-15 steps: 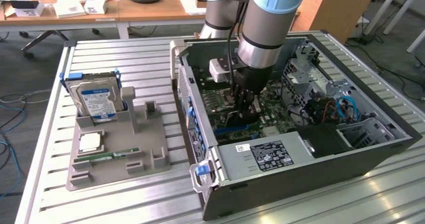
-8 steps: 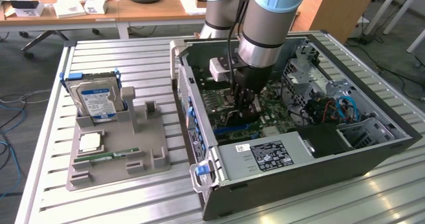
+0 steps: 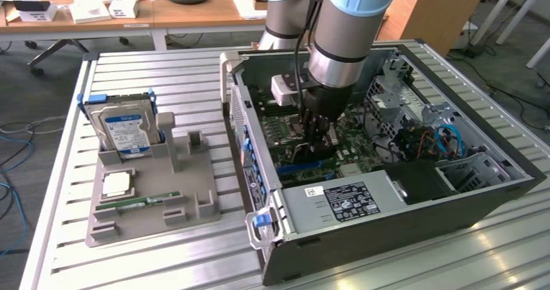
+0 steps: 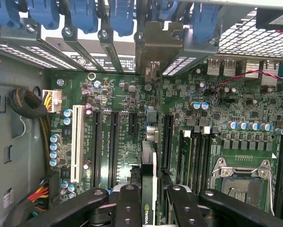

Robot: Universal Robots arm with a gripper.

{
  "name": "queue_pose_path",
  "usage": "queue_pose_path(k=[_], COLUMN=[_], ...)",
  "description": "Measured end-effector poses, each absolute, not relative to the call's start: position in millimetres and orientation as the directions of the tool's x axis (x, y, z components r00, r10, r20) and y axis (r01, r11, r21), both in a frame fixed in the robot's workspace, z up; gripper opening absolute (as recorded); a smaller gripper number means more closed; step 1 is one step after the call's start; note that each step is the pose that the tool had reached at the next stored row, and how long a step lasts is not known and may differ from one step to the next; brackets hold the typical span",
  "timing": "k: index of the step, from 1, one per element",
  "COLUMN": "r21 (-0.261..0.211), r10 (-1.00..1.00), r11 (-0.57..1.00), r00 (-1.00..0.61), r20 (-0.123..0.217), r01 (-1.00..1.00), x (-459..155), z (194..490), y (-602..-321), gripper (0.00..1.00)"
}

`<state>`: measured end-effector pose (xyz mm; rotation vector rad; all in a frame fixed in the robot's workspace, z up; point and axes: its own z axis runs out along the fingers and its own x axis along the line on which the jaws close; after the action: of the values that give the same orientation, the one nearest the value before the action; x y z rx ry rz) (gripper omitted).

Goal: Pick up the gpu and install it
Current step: 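Insert the gpu into the slot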

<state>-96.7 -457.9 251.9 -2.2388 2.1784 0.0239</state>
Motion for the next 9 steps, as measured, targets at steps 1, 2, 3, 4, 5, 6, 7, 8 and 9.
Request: queue_pose_path(k=[1, 2, 3, 4, 5, 6, 7, 8, 9], r21=[-0.002, -0.002, -0.002, -0.002, -0.002, -0.002, -0.002, -0.002, -0.002], r10=[-0.999, -0.999, -1.000, -1.000, -1.000, -1.000, -1.000, -1.000, -1.000], r11=[-0.026, -0.023, -0.021, -0.018, -0.013, -0.008, -0.004, 0.000, 0.003], r00=[0.026, 0.023, 0.021, 0.018, 0.013, 0.008, 0.004, 0.000, -0.003], r20=[-0.023, -0.023, -0.023, -0.023, -0.023, -0.023, -0.023, -0.023, -0.023], r01=[-1.000, -1.000, -1.000, -1.000, -1.000, -1.000, -1.000, -1.000, -1.000], x=[-96.7, -96.7, -96.7, -96.7, -96.7, -96.7, -96.7, -96.7, -96.7], z=[252.0, 252.1, 252.0, 252.0, 252.0, 251.9, 252.0, 252.0, 252.0], y=[-458.0, -458.2, -458.4, -458.5, -458.6, -458.6, -458.7, -458.7, -458.7], gripper=[0.26, 0.26, 0.26, 0.26, 0.26, 0.26, 0.26, 0.26, 0.26])
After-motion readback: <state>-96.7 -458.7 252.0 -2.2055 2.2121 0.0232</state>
